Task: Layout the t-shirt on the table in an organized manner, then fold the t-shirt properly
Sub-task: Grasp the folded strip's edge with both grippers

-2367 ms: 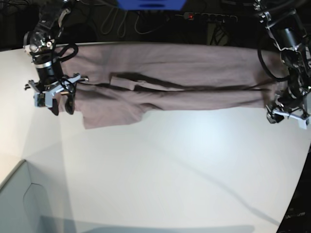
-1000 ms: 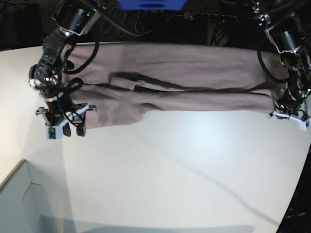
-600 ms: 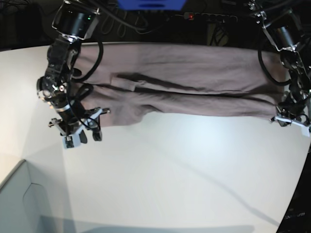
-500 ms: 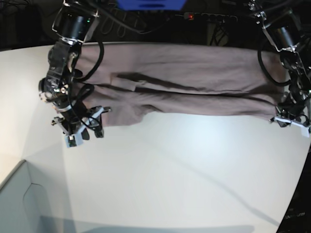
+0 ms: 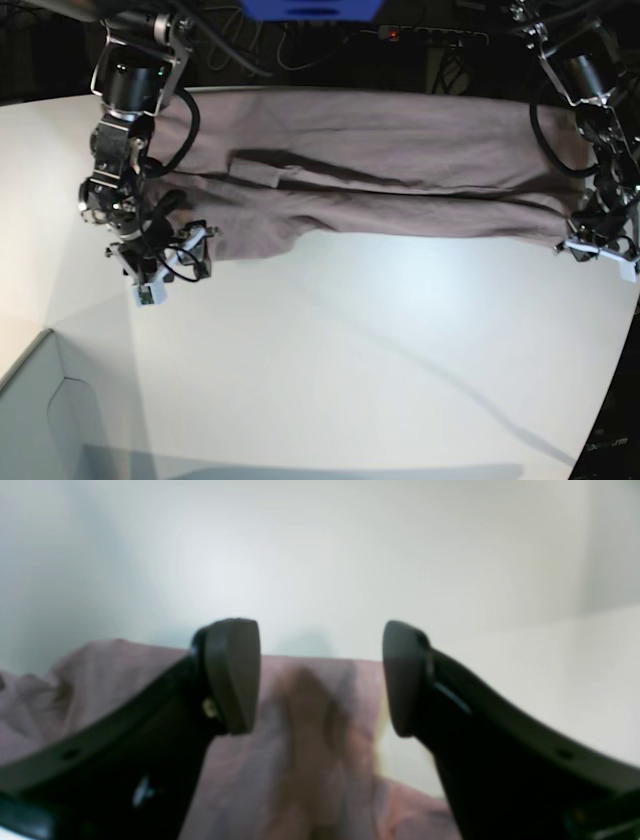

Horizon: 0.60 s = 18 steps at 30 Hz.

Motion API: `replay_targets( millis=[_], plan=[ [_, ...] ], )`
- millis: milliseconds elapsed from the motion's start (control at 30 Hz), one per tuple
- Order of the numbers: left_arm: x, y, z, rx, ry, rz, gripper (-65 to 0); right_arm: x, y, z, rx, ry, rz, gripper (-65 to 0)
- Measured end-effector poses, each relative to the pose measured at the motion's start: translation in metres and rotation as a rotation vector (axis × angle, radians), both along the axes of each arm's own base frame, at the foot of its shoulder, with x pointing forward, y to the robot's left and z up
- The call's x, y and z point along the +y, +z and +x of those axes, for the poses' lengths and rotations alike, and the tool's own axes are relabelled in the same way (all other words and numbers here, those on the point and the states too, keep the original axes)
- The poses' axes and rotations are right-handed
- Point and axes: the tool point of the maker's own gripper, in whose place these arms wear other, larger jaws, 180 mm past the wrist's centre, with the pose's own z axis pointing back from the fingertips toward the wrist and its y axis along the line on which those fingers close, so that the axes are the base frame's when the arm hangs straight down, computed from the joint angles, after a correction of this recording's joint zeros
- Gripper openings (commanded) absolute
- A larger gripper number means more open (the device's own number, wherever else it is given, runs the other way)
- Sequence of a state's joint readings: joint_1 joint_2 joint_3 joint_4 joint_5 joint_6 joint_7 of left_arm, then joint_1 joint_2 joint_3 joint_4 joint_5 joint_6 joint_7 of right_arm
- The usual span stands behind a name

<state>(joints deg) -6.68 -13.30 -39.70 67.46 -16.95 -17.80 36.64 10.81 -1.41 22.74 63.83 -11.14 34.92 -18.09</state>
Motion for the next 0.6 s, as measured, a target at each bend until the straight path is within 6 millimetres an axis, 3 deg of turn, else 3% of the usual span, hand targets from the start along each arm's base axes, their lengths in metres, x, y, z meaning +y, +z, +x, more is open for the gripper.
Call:
replay_targets(
  millis=[267,400,533,600],
  plan=[
    [0.0,0.0,0.0,0.0,0.0,0.0,-65.0,-0.028,-0.001,0.002,0.006,-0.088,-0.053,-25.7],
    [-0.002,-0.001,0.0,-0.001,0.0,-0.005,-65.0,-0.03,-0.002,0.0,0.009,-0.089,-0.057,-25.7],
    [-0.011,-0.006,0.0,-0.001,-0.001,-0.024,-65.0,-0.023,-0.024,-0.015,0.07,-0.084,-0.033,-25.8],
    [-0.012,-0.006,0.0,-0.003,-0.002,-0.027,-65.0,-0.021,-0.026,-0.017,0.059,-0.09,-0.017,-25.8]
  ],
)
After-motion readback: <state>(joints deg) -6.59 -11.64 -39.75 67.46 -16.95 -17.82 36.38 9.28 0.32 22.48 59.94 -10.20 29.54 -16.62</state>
